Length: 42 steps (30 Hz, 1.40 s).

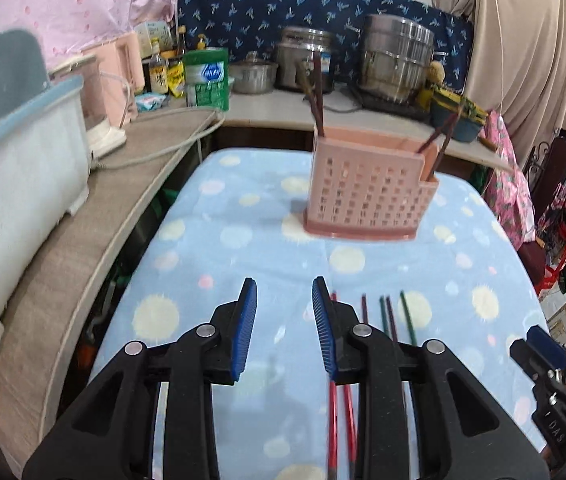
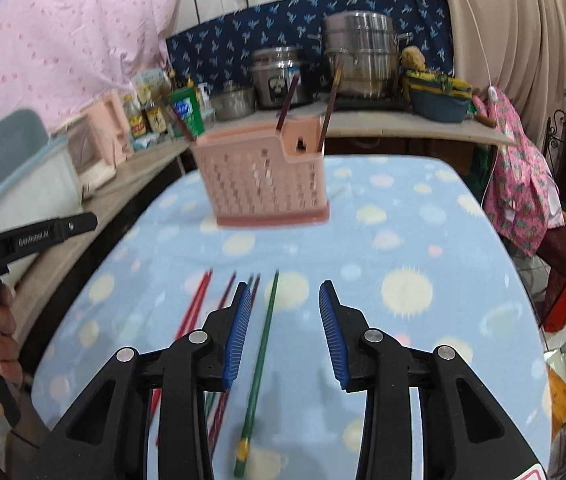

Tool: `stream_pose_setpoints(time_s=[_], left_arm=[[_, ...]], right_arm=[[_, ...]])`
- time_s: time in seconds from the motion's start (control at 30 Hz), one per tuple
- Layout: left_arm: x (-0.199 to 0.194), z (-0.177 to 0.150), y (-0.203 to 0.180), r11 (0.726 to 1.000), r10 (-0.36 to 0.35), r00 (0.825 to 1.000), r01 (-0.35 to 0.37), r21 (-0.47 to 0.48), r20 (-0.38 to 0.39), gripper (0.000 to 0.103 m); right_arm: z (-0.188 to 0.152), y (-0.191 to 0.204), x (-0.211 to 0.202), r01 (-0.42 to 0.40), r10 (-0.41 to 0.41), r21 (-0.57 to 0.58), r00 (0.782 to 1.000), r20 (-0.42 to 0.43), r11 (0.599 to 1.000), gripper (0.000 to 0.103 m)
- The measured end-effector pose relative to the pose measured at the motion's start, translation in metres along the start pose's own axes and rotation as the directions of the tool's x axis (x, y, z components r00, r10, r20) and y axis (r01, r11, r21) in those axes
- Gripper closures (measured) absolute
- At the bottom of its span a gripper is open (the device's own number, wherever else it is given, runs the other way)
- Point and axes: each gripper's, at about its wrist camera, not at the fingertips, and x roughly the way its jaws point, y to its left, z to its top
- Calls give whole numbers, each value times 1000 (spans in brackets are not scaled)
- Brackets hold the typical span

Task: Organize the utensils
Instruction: 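Move both open tools back over the remaining chopsticks, then grasp a green gold-banded chopstick with the right tool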

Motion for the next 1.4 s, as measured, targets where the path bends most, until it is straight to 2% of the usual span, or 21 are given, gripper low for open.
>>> stream_pose_setpoints(time_s=[0.1, 0.2, 0.4, 0.5, 0.73, 0.8, 0.97, 1.03, 1.4], left_arm=[[4, -23, 2, 1000, 0, 999, -1, -10, -38, 75], [6, -45, 2, 1000, 5, 997, -6, -9, -71, 66], [7, -78, 1, 1000, 4, 993, -4, 0, -121, 64], [8, -88, 2, 1000, 2, 990, -3, -8, -141, 62], [7, -106, 4, 1000, 0, 985, -2, -7, -174, 61], [7, -109, 3, 1000, -1, 984, -1, -7, -181, 57], [5, -115, -3, 1000, -10, 983, 11, 5, -186, 54], [5, -118, -6, 1000, -16, 981, 18, 10, -192, 53], [5, -138, -19, 997, -47, 972, 58, 41, -231, 51]], right_arm=[[-29, 1, 7, -8, 8, 11, 998, -58, 1000, 68], [-56, 7, 14, -14, 14, 1, 994, -105, 1000, 68], [-86, 18, 26, -15, 12, -16, 987, -161, 1000, 68], [-93, 21, 29, -12, 7, -24, 985, -171, 1000, 68], [-101, 26, 33, 6, -14, -47, 984, -176, 999, 75], [-102, 26, 32, 12, -21, -52, 985, -173, 999, 78], [-103, 22, 31, 40, -49, -56, 985, -167, 998, 94], [-104, 18, 29, 41, -48, -40, 985, -166, 998, 96], [-116, -1, 11, 60, -57, 11, 985, -161, 998, 96]])
